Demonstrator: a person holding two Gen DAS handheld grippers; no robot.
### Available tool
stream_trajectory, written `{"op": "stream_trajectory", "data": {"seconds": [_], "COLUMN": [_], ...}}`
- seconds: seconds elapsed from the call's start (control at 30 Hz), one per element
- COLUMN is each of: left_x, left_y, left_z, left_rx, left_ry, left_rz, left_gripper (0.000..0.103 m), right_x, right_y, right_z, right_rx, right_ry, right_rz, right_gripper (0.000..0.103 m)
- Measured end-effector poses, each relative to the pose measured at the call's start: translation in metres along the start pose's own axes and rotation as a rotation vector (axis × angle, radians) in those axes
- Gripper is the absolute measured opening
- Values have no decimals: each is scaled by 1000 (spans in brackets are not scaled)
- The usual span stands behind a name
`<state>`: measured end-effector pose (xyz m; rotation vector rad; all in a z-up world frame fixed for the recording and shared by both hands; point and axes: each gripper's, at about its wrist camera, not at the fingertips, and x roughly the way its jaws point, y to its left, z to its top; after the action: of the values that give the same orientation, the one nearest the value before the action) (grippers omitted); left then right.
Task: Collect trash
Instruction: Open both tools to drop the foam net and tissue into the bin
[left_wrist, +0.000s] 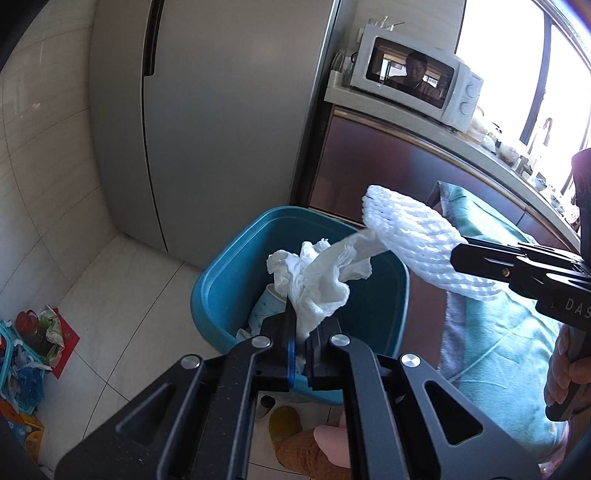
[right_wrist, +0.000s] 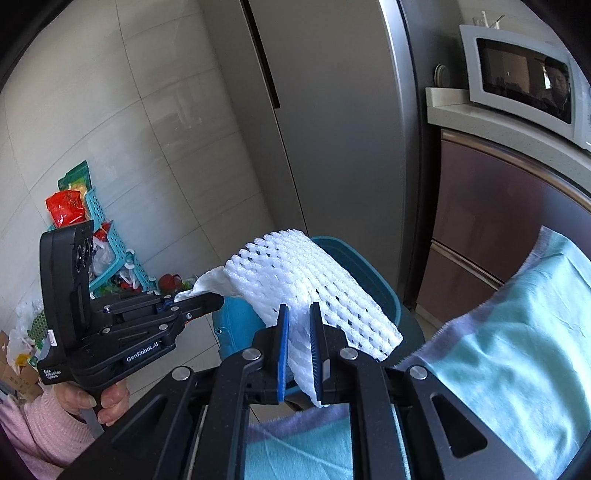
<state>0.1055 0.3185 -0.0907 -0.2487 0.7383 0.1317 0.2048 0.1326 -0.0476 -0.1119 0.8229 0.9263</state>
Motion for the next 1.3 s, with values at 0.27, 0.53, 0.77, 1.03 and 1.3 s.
{"op": "stream_trajectory", "data": {"seconds": [0.27,0.53,0.77,1.03,1.3], "left_x": [17,38,64,92,90], "left_y": [4,5,3,-8,-17], "left_z": [1,2,1,-3,-7], "left_rx": [-26,-46,-71,-62,-51], "left_ry": [22,47,93,137,134], "left_rz": [4,14,-1,-14,-34], "left_gripper": [4,4,8,18,20], "right_x": [29,54,62,57,29], "right_y": [2,2,-10,-22,-28], "right_z": [6,11,13,10,0], "right_rx": [11,39,95,141,152], "right_ry": [46,101,130,120,76], "right_rz": [9,13,-10,-8,0], "right_gripper": [10,10,18,23,23]}}
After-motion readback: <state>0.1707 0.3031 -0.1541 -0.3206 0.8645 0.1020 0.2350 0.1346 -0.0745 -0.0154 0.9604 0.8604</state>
